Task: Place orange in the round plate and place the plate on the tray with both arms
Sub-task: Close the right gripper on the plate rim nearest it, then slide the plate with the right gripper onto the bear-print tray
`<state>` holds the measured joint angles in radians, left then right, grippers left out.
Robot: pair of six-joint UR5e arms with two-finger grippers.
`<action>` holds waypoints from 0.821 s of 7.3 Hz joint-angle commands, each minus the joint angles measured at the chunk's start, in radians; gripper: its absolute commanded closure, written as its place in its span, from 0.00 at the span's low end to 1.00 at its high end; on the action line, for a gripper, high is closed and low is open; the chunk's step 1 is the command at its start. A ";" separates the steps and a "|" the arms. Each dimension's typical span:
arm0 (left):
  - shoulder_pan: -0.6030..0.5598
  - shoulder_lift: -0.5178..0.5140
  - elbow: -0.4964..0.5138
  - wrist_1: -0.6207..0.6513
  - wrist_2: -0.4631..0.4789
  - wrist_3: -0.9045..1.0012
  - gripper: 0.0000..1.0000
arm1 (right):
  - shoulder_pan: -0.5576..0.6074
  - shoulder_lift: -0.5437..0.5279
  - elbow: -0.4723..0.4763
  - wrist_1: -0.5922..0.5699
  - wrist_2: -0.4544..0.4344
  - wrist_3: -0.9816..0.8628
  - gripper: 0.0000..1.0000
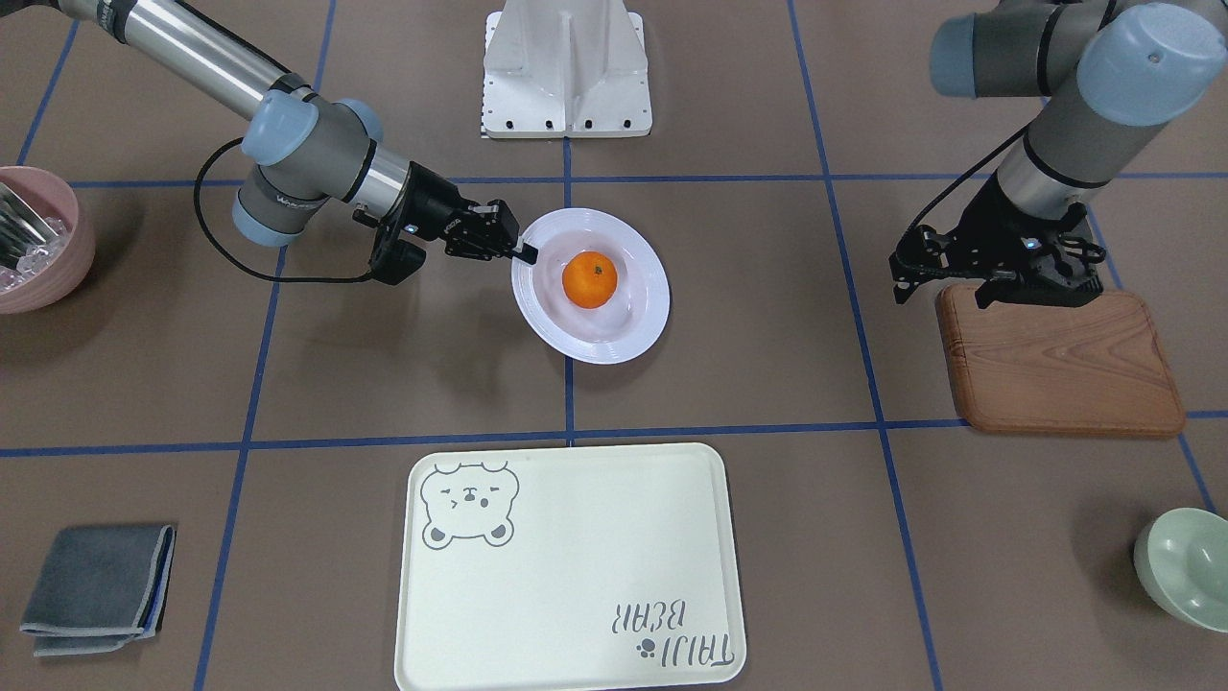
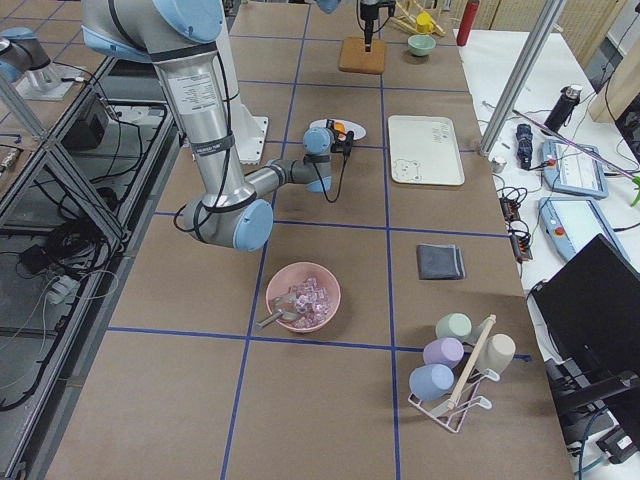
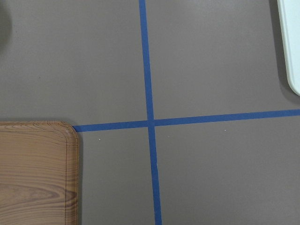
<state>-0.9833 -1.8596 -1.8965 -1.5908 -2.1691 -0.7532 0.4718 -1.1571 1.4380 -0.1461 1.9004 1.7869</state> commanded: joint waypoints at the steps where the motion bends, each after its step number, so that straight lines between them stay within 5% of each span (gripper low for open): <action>1: 0.000 -0.001 -0.003 0.000 0.000 0.000 0.02 | 0.013 -0.004 -0.004 0.075 -0.017 0.064 1.00; 6: 0.000 -0.007 -0.027 0.042 0.000 0.000 0.02 | 0.021 0.004 -0.014 0.171 -0.205 0.189 1.00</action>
<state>-0.9832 -1.8666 -1.9211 -1.5506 -2.1690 -0.7532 0.4882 -1.1588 1.4251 0.0179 1.7568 1.9495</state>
